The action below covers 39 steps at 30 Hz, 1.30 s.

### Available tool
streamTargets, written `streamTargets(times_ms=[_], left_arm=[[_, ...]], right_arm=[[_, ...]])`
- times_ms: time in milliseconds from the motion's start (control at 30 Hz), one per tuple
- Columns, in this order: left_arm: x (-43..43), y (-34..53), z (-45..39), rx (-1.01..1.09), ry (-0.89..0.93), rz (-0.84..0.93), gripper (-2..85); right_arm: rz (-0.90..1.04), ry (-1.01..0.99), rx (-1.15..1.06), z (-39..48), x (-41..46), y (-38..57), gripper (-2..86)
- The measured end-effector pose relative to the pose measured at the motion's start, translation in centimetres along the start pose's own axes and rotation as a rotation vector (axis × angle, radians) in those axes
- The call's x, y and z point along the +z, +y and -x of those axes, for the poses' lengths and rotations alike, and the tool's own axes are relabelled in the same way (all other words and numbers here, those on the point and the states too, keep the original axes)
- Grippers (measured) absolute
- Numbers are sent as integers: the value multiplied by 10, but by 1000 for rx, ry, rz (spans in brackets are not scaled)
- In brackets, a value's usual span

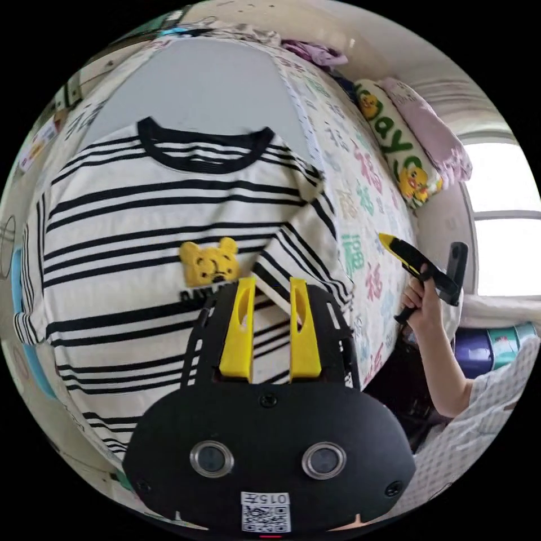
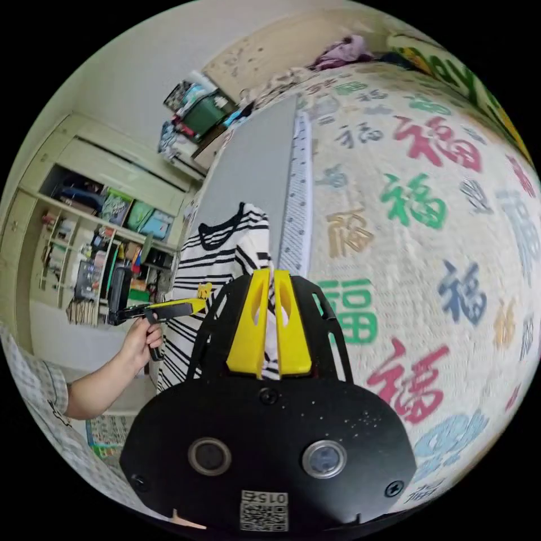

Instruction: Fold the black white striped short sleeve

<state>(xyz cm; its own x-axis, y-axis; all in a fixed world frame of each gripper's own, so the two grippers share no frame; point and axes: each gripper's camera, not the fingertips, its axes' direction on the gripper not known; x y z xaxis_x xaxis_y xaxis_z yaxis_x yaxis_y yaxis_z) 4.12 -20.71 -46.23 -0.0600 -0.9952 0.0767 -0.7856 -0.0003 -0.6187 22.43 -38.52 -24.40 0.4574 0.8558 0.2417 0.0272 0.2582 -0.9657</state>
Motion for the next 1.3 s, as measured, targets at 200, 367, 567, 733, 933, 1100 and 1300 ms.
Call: streamTargets(times_ms=[200,367,567,733,933,1100,1300], left_arm=[[-10,16,28,-28,47,-39,20],[-31,46,42,-29,75,-82,-5],[-59,76,70,-94,146,-170,40],[-51,69,80,-76,200,-99,66],[-56,83,81,-38,127,-73,4],[-93,111,102,-72,116,-168,-5],[-98,120,123,-78,100,-121,11]], right_arm=[[149,107,-201,72,55,-97,-4],[213,204,-284,115,69,-139,-5],[278,265,-330,147,66,-176,-5],[311,293,-363,166,50,-196,-5],[335,307,-391,189,30,-223,-6],[345,361,-443,213,18,-244,-7],[362,395,-396,240,6,-273,-6]])
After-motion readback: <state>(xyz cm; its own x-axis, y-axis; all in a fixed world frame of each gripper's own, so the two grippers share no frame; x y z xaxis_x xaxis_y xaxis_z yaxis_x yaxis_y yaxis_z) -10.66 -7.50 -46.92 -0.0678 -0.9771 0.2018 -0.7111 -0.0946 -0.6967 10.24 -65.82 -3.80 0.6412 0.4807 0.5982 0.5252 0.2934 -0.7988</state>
